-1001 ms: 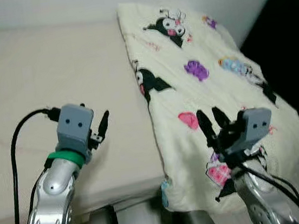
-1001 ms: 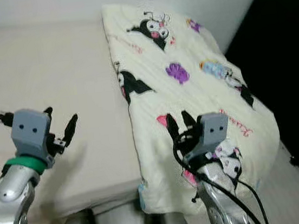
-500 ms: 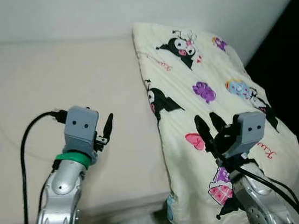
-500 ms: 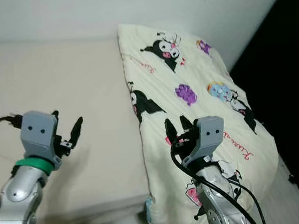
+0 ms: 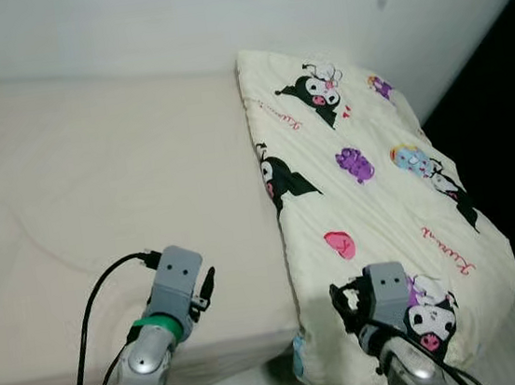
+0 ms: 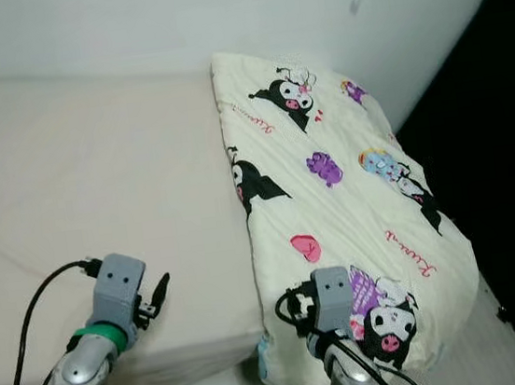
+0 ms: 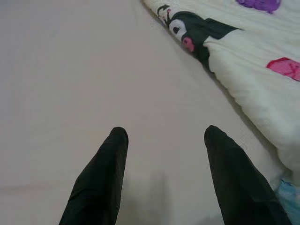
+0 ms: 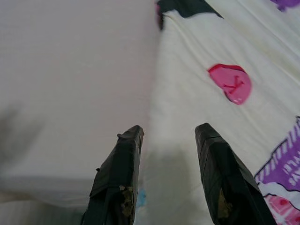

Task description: Clean up the room

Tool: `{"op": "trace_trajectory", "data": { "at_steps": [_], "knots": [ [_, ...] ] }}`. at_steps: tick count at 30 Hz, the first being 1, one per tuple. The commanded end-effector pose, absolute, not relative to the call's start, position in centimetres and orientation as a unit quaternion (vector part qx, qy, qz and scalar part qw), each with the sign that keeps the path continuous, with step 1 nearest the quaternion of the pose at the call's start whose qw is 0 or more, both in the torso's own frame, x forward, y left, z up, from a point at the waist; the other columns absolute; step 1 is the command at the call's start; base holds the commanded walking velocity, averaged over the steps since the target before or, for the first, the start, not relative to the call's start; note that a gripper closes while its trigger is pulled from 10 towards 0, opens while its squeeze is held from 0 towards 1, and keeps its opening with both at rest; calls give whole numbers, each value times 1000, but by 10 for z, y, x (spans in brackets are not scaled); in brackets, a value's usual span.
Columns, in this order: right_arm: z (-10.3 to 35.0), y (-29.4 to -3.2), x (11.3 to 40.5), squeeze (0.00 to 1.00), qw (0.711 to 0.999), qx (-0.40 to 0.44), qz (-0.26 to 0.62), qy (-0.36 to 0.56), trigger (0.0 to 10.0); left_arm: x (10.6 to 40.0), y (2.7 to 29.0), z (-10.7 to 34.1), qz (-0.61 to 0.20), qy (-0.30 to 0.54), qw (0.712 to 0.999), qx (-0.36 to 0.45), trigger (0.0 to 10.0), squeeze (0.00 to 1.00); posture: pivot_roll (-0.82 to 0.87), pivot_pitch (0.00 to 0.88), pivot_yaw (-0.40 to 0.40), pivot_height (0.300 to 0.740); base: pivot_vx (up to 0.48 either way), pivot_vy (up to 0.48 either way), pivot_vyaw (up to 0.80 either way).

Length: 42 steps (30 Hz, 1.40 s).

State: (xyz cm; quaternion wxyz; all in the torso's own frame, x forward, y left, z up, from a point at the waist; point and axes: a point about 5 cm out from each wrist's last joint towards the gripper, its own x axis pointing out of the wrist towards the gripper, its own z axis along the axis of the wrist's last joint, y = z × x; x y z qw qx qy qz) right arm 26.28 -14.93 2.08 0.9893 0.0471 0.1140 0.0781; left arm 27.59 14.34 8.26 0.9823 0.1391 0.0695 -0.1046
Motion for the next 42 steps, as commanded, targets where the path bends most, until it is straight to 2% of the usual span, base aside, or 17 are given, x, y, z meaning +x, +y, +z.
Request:
{"op": "trace_trajectory", "data": {
  "at_steps": [1,21,25,30,34,36,37,38,42],
  "knots": [
    [14,-153,256,0,988,48,73,127,10000,270,141,72,-116,87,979,142,10000,0,78,74,-66,740,-386,0,0],
    [11,-154,261,0,991,29,80,106,10000,273,144,66,-112,75,979,151,10000,0,76,65,-55,740,-396,0,0],
    [10,-153,262,0,990,26,87,105,10000,273,144,66,-111,75,979,152,10000,0,76,65,-55,740,0,0,800],
    [-5,-151,254,0,983,-41,117,135,10000,267,156,42,-119,138,969,165,10000,0,81,46,-53,740,0,0,780],
    [-6,-151,253,0,983,-43,117,136,10000,267,157,41,-117,139,969,166,10000,0,81,46,-53,740,0,0,769],
    [-36,-161,229,0,966,-72,114,221,10000,254,177,8,-108,215,951,191,10000,0,86,19,-57,740,0,0,656],
    [-36,-161,229,0,966,-72,114,221,10000,254,177,8,-108,215,951,191,10000,0,86,19,-57,740,0,0,656],
    [-52,-161,211,0,958,-48,97,266,10000,231,197,-23,-103,291,928,209,10000,0,86,0,-59,740,0,0,663],
    [-50,-159,214,0,962,-30,85,256,10000,214,207,-38,-80,326,921,198,10000,0,80,0,-59,740,0,0,652]
  ]
}}
